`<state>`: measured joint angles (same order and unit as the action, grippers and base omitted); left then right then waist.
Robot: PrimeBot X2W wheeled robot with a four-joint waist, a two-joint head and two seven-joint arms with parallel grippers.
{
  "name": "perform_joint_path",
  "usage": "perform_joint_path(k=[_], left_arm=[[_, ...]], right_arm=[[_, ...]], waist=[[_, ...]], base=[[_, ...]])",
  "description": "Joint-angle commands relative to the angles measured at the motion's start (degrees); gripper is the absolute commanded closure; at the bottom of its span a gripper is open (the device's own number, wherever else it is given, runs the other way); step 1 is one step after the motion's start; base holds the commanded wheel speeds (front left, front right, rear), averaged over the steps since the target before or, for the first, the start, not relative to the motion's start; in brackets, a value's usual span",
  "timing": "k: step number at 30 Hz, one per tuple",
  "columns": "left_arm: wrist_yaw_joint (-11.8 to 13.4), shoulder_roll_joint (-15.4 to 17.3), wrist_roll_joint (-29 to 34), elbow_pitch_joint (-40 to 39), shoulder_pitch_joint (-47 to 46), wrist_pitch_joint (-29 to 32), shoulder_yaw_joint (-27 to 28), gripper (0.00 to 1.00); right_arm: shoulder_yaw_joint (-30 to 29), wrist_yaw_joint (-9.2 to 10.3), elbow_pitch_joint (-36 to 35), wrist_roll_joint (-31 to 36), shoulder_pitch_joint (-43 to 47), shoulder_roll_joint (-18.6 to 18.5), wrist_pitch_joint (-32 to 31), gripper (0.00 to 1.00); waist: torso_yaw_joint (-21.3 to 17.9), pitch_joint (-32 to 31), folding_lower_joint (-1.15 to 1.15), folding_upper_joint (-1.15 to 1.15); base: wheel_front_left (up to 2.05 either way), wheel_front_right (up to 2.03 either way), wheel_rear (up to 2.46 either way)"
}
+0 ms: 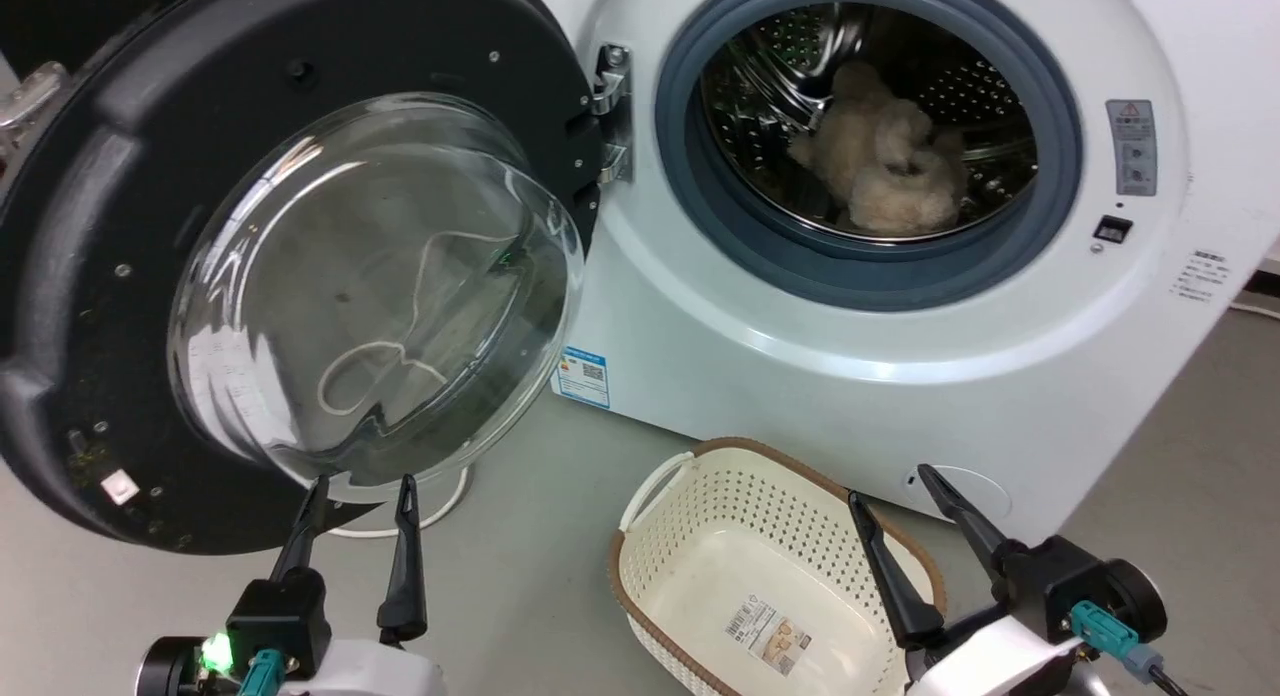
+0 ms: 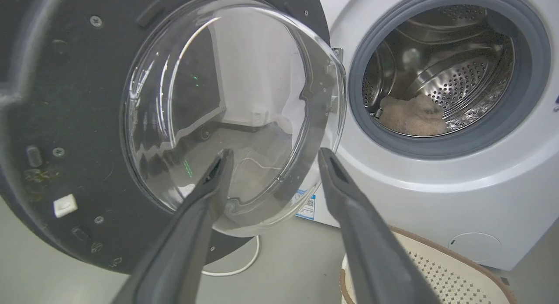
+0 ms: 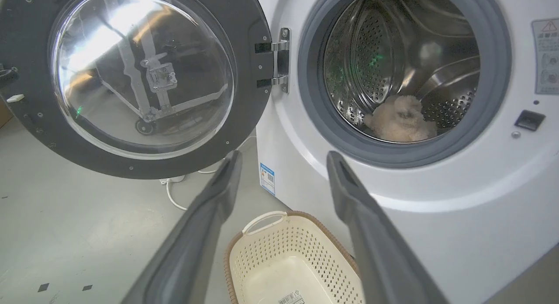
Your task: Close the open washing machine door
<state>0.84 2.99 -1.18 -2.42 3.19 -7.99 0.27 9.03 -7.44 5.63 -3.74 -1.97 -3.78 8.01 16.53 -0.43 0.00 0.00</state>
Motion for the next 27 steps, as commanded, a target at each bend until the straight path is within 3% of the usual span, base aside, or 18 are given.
perform_joint_path(k=[1,27], left_arm=[[0.2,0.1,-0.1,-0.3,0.7,-0.5,0.0,0.0],[0.5,0.0,-0.7,-1.6,2.6,-3.6,1.0,0.0]], right_arm=[[0.3,-0.03,0.3,-0.5,-1.0,-0.3,0.5,0.0],[4.2,-0.04,3.4,-2.0,-2.1,-0.8,3.6,0.0]], waist=[[0.2,0.0,0.0,0.0],[6.7,0.2,0.0,0.0]], base=[[0.0,0.0,0.0],[0.0,0.0,0.0]])
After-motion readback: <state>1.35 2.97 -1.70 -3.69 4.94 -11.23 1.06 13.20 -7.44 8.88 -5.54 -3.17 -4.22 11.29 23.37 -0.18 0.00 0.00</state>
